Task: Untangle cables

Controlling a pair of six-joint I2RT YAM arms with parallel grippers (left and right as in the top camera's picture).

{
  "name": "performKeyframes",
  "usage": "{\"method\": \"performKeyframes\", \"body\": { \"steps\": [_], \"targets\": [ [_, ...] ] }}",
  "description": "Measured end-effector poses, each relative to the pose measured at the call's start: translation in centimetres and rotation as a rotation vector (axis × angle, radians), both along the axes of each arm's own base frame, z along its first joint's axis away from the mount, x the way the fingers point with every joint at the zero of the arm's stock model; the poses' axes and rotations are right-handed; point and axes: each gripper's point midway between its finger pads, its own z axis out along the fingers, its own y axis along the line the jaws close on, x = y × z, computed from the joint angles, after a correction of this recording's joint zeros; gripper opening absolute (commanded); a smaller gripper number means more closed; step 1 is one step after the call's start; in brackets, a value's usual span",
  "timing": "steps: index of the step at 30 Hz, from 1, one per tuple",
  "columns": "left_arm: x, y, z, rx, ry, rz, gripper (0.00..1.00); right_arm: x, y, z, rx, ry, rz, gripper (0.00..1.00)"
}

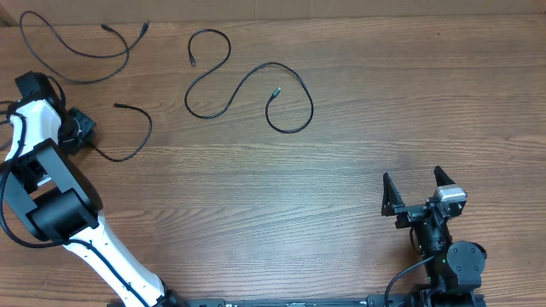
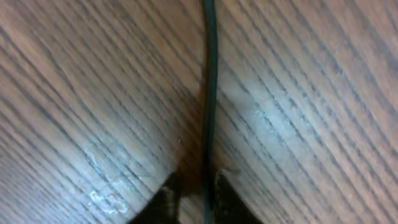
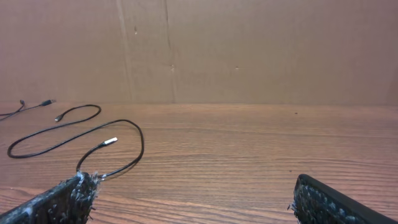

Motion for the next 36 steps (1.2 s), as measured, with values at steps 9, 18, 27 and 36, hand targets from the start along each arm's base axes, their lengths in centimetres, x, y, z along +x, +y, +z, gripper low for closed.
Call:
{"method": "performKeyframes", "body": {
  "steps": [9,18,27,36],
  "targets": [
    [0.5,-3.8,-0.1,-0.207,-0.047,0.006,0.04,0.0,0.0,0.0,0.000,0.000,0.000,1.00],
    [1.9,-9.6,-0.1,-0.266,-0.009,-0.037,0.04,0.0,0.0,0.0,0.000,0.000,0.000,1.00],
    [2.8,-11.1,0.2,-0.274,-0.017,-0.001,0.08,0.0,0.0,0.0,0.000,0.000,0.000,1.00],
    [5.6,-9.3,7.1,-0.220,-0.090,-0.043,0.73,0.0,0.0,0.0,0.000,0.000,0.000,1.00]
  ]
}}
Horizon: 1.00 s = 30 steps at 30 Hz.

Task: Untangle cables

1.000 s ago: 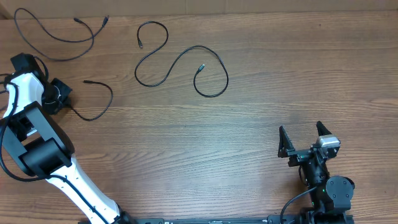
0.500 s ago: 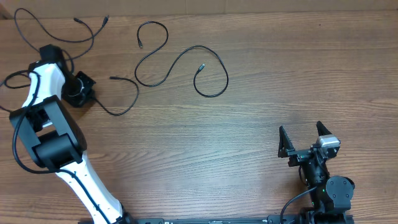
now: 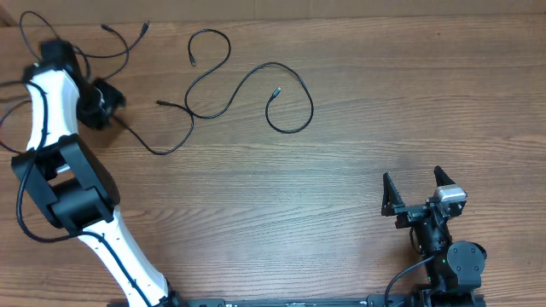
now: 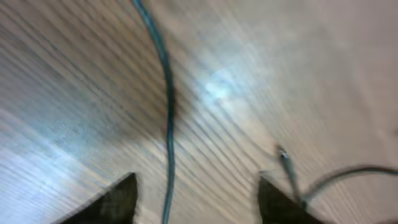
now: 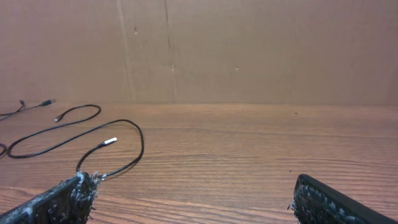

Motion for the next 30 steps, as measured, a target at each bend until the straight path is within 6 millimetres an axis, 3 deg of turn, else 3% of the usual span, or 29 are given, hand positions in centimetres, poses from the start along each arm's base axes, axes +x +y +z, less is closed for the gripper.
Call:
{"method": "performKeyframes", "body": {
  "steps": [2,4,7,9,10,12,16,22,26,30],
  "targets": [
    [0.6,0.1,2.3,0.014,-0.025,-0.007,0.81,0.0,0.0,0.0,0.000,0.000,0.000,1.00],
    [1.6,-0.1,5.8,0.036,-0.079,-0.023,0.82,0.0,0.0,0.0,0.000,0.000,0.000,1.00],
    [2.5,-2.4,7.9,0.031,-0.113,-0.098,0.82,0.0,0.0,0.0,0.000,0.000,0.000,1.00],
    [3.8,-6.2,9.0,-0.002,-0.167,-0.231,0.83,0.0,0.0,0.0,0.000,-0.001,0.000,1.00],
    [4.3,-9.4,9.2,-0.030,-0.186,-0.336,0.88,0.0,0.0,0.0,0.000,0.000,0.000,1.00],
    [4.6,-13.4,9.3,-0.049,-0.196,-0.450,1.00,0.0,0.0,0.0,0.000,0.000,0.000,1.00],
    [4.4,-22.7,9.1,-0.015,-0.189,-0.679,0.99,0.0,0.0,0.0,0.000,0.000,0.000,1.00],
    [2.9,-30.2,8.5,0.111,-0.156,-0.835,1.00,0.0,0.0,0.0,0.000,-0.001,0.000,1.00],
    [2.7,-32.1,8.5,0.154,-0.159,-0.820,1.00,0.0,0.0,0.0,0.000,-0.001,0.000,1.00],
    [2.4,-31.6,7.9,0.147,-0.117,-0.732,1.00,0.0,0.0,0.0,0.000,0.000,-0.001,1.00]
  ]
}}
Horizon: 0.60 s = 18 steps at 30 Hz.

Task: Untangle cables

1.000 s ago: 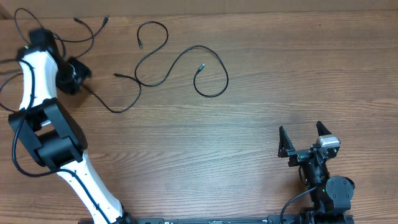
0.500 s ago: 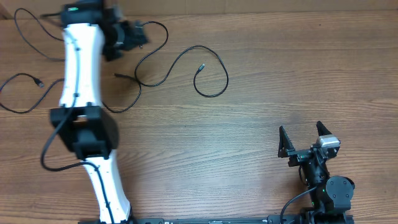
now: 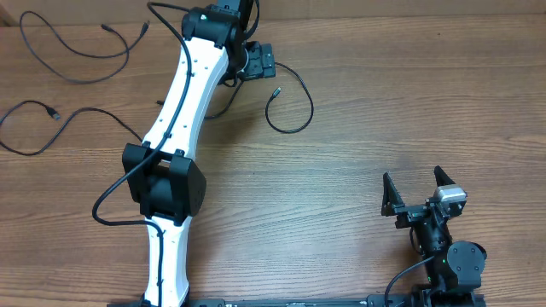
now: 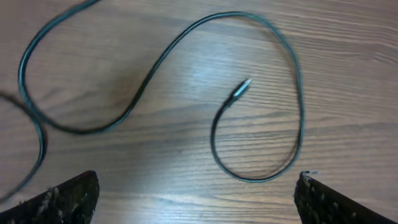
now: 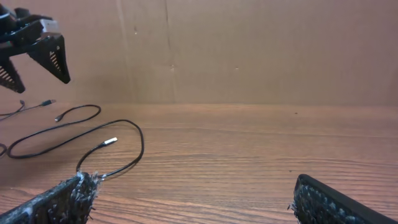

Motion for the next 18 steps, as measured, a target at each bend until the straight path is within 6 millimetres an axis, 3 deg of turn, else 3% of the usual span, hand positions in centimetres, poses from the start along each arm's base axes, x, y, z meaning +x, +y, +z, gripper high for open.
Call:
{"method": "performKeyframes", "body": {
  "steps": [8,11,14,18],
  "targets": [
    [0.8,2.2,-3.4,0.053,0.053,0.153,0.99,0.0,0.0,0.0,0.000,0.000,0.000,1.00],
    [1.0,3.0,-4.3,0.066,0.070,0.216,0.86,0.0,0.0,0.0,-0.001,0.000,0.000,1.00],
    [0.8,4.1,-6.0,0.103,0.107,0.206,0.98,0.0,0.0,0.0,0.000,0.000,0.000,1.00],
    [-0.8,5.5,-10.8,0.206,0.246,0.015,1.00,0.0,0.0,0.0,0.000,0.000,0.000,1.00]
  ]
}}
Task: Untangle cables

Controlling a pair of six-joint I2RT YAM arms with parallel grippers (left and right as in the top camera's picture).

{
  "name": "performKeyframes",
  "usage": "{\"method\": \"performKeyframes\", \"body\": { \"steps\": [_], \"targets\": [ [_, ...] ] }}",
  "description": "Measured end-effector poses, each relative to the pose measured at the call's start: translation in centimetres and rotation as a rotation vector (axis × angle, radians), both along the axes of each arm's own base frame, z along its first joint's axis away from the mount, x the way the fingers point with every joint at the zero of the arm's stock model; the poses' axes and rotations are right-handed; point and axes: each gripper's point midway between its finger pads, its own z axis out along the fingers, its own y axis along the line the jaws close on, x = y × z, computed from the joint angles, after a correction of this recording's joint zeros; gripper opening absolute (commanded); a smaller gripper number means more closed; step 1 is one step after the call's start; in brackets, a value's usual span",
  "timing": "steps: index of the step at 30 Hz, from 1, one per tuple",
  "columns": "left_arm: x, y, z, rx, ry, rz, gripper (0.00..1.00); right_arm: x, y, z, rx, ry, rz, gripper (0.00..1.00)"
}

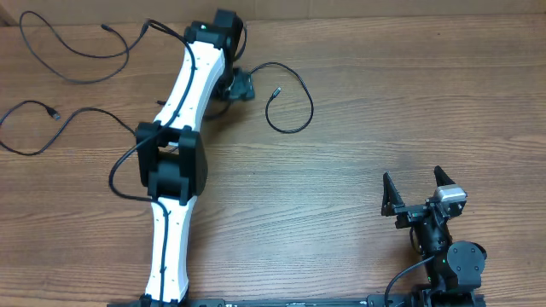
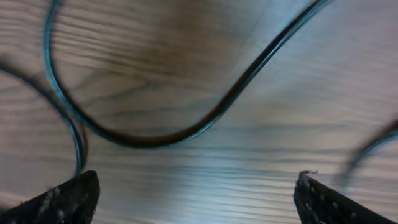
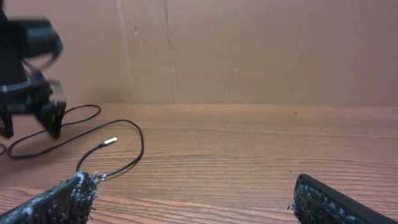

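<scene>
Three black cables lie apart on the wooden table [image 1: 384,102]. One curls at the far left corner [image 1: 126,55]. A second stretches along the left side [image 1: 94,109]. The middle cable ends in a loop [image 1: 311,107] with its plug inside. My left gripper [image 1: 237,85] is open, low over the middle cable's left part. That cable curves across the left wrist view [image 2: 214,115], ahead of the wide-apart fingertips [image 2: 68,199], and nothing lies between them. My right gripper [image 1: 418,192] stands open at the near right, holding nothing, far from every cable.
The left arm [image 1: 183,128] reaches from the near edge diagonally to the back, covering part of the middle cable. A brown cardboard wall [image 3: 249,50] closes the far side. The right wrist view shows the left gripper [image 3: 31,106] beside the looped cable [image 3: 140,146].
My left gripper has shifted a little left and nearer, and now sits lower over the middle cable, which fills much more of the wrist view. The right arm has not moved.
My left gripper was shut on the left cable at the table's far left. Then it was open beside that cable, whose end lay near the middle cable. Later the cable lay apart at the left and the open gripper was over the middle cable, now lower.
</scene>
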Motion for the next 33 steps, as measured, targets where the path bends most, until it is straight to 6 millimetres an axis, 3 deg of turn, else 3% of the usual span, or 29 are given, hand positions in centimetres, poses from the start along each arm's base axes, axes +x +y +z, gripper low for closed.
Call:
{"method": "performKeyframes", "body": {
  "steps": [2,6,7,9,10,15,17,19,20,22,27,33],
  "targets": [
    [-0.6,0.2,-1.9,0.020,0.062,-0.117,1.00,0.0,0.0,0.0,0.000,0.000,0.000,1.00],
    [-0.3,0.2,-3.5,0.030,0.084,-0.263,0.98,0.0,0.0,0.0,0.000,0.000,0.000,1.00],
    [0.2,0.1,-3.6,0.030,0.063,-0.298,0.91,0.0,0.0,0.0,0.000,0.000,0.000,1.00],
    [1.1,-0.1,-3.5,0.030,0.031,-0.341,0.65,0.0,0.0,0.0,-0.001,0.000,0.000,1.00],
    [1.6,-0.2,-3.5,0.030,0.012,-0.355,0.60,0.0,0.0,0.0,0.000,0.000,0.000,1.00],
    [2.4,-0.4,-3.6,0.030,-0.019,-0.392,0.60,0.0,0.0,0.0,0.000,0.000,0.000,1.00],
    [2.0,-0.6,-4.0,0.019,0.002,-0.397,0.47,0.0,0.0,0.0,0.000,0.000,0.000,1.00],
    [1.5,-0.7,-4.1,0.006,0.021,-0.400,0.41,0.0,0.0,0.0,0.000,0.000,0.000,1.00],
    [1.0,-0.7,-4.2,-0.005,0.043,-0.402,0.34,0.0,0.0,0.0,-0.001,0.000,0.000,1.00],
    [0.1,-1.0,-4.3,-0.028,0.077,-0.403,0.04,0.0,0.0,0.0,0.000,0.000,0.000,1.00],
    [-1.2,-1.6,-4.3,-0.078,0.127,-0.393,0.04,0.0,0.0,0.0,0.000,0.000,0.000,1.00],
    [-2.3,-2.2,-3.4,-0.124,0.179,-0.228,0.04,0.0,0.0,0.0,0.000,0.000,0.000,1.00]
  ]
}}
